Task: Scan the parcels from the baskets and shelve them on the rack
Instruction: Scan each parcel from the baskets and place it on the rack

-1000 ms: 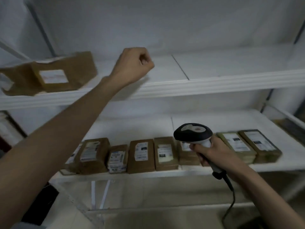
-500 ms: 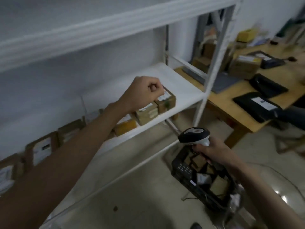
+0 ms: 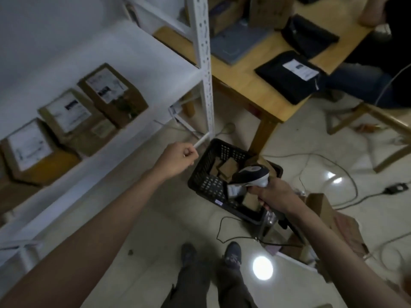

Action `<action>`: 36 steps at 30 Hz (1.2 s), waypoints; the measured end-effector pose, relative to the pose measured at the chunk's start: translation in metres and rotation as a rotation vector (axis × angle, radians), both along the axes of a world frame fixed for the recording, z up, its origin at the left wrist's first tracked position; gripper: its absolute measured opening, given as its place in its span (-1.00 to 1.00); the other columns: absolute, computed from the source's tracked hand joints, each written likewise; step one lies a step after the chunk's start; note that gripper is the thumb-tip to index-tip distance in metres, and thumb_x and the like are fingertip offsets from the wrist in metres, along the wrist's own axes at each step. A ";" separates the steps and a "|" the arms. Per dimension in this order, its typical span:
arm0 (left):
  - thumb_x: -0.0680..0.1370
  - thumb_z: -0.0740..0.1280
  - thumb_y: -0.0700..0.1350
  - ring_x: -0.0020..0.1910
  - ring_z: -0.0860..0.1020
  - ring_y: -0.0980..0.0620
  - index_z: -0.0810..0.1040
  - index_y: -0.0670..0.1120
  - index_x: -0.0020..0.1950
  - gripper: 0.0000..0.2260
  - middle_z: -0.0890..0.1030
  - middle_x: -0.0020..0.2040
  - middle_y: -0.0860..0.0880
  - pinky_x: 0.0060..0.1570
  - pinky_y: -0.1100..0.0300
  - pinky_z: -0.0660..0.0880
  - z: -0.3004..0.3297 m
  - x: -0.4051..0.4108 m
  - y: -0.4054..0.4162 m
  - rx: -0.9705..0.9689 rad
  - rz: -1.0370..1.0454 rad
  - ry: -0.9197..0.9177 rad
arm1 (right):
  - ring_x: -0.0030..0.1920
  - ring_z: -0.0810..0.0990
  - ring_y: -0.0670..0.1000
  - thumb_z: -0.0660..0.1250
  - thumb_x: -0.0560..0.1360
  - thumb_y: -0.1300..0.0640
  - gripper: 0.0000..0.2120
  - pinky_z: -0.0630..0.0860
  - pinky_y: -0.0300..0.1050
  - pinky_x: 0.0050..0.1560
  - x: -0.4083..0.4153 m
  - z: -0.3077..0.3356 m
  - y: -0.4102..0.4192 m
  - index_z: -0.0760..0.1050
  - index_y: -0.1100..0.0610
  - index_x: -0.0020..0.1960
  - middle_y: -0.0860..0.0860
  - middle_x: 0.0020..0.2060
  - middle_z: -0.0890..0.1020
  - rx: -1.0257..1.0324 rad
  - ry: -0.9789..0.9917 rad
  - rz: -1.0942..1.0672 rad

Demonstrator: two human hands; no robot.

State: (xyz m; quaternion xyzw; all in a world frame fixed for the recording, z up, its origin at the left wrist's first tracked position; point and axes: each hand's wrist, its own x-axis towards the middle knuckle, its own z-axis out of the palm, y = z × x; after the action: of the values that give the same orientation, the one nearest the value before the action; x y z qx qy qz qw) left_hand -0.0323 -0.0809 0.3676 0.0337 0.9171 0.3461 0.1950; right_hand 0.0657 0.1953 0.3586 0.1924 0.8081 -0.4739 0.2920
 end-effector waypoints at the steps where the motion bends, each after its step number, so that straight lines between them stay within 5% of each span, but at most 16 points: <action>1: 0.57 0.36 -0.19 -0.29 0.62 0.06 0.67 -0.12 -0.12 -0.88 0.69 -0.28 -0.03 -0.05 -0.03 0.61 -0.017 -0.003 0.005 0.000 0.005 -0.026 | -0.55 0.50 -0.06 0.44 0.54 0.06 -0.78 0.44 -0.18 -0.49 -0.002 -0.011 0.005 0.57 0.22 -0.14 0.00 -0.54 0.57 0.010 -0.018 -0.008; 4: 0.56 0.37 -0.22 -0.37 0.57 0.13 0.67 -0.14 -0.13 -0.89 0.66 -0.32 -0.02 -0.09 0.00 0.59 -0.068 -0.010 0.024 -0.008 -0.010 -0.085 | -0.50 0.54 0.00 0.43 0.54 0.04 -0.75 0.49 -0.09 -0.40 -0.006 -0.047 0.016 0.58 0.24 -0.12 0.08 -0.47 0.61 0.009 -0.063 -0.052; 13: 0.57 0.37 -0.12 -0.18 0.62 0.06 0.62 0.05 -0.18 -0.86 0.65 -0.22 0.05 -0.08 0.04 0.62 -0.213 -0.044 0.094 -0.028 -0.202 -0.251 | -0.48 0.50 0.00 0.43 0.55 0.06 -0.80 0.46 -0.09 -0.40 -0.016 -0.153 0.040 0.54 0.20 -0.08 0.07 -0.43 0.59 0.017 -0.163 -0.258; 20: 0.56 0.41 -0.15 -0.01 0.62 0.06 0.66 -0.04 0.07 -0.89 0.65 -0.08 0.03 -0.01 0.26 0.49 -0.308 -0.069 0.159 -0.062 -0.346 -0.294 | -0.53 0.49 -0.05 0.44 0.55 0.03 -0.79 0.43 -0.11 -0.37 -0.012 -0.238 0.070 0.52 0.18 -0.06 -0.01 -0.51 0.57 0.021 -0.214 -0.449; 24: 0.54 0.44 -0.11 0.13 0.59 -0.03 0.54 -0.06 0.33 -0.64 0.60 0.20 -0.06 0.14 0.19 0.47 -0.365 -0.086 0.208 -0.109 -0.369 -0.298 | -0.49 0.48 0.01 0.43 0.55 0.04 -0.77 0.43 -0.08 -0.36 -0.012 -0.285 0.089 0.52 0.20 -0.03 0.06 -0.43 0.58 -0.018 -0.242 -0.539; 28: 0.57 0.40 0.05 0.12 0.56 0.07 0.43 0.00 0.43 -0.54 0.54 0.30 -0.03 -0.05 0.29 0.40 -0.426 -0.109 0.258 -0.060 -0.120 -0.404 | -0.45 0.49 0.02 0.41 0.57 0.07 -0.80 0.46 -0.06 -0.33 -0.017 -0.334 0.106 0.51 0.21 -0.03 0.08 -0.41 0.58 -0.083 -0.244 -0.617; 32: 0.47 0.42 0.30 0.43 0.38 -0.13 0.22 0.01 0.59 -0.20 0.35 0.52 -0.07 0.16 0.04 0.36 -0.486 -0.136 0.295 -0.040 0.119 -0.520 | -0.44 0.49 0.03 0.40 0.59 0.06 -0.79 0.47 -0.05 -0.33 -0.021 -0.379 0.124 0.52 0.21 -0.07 0.08 -0.42 0.57 -0.127 -0.233 -0.658; 36: 0.29 0.48 0.43 0.54 0.22 -0.21 -0.05 0.01 0.66 0.15 0.19 0.61 -0.13 0.45 -0.14 0.24 -0.535 -0.154 0.313 -0.035 0.262 -0.668 | -0.45 0.48 0.02 0.39 0.59 0.08 -0.80 0.47 -0.05 -0.32 -0.019 -0.414 0.136 0.52 0.19 -0.13 0.05 -0.47 0.55 -0.172 -0.213 -0.689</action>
State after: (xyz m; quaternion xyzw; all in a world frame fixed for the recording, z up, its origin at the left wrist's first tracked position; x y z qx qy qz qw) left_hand -0.1859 0.2322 -0.1675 -0.2025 0.8051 0.3444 0.4384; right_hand 0.0464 0.3311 -0.0557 0.4762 0.6182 -0.5879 0.2131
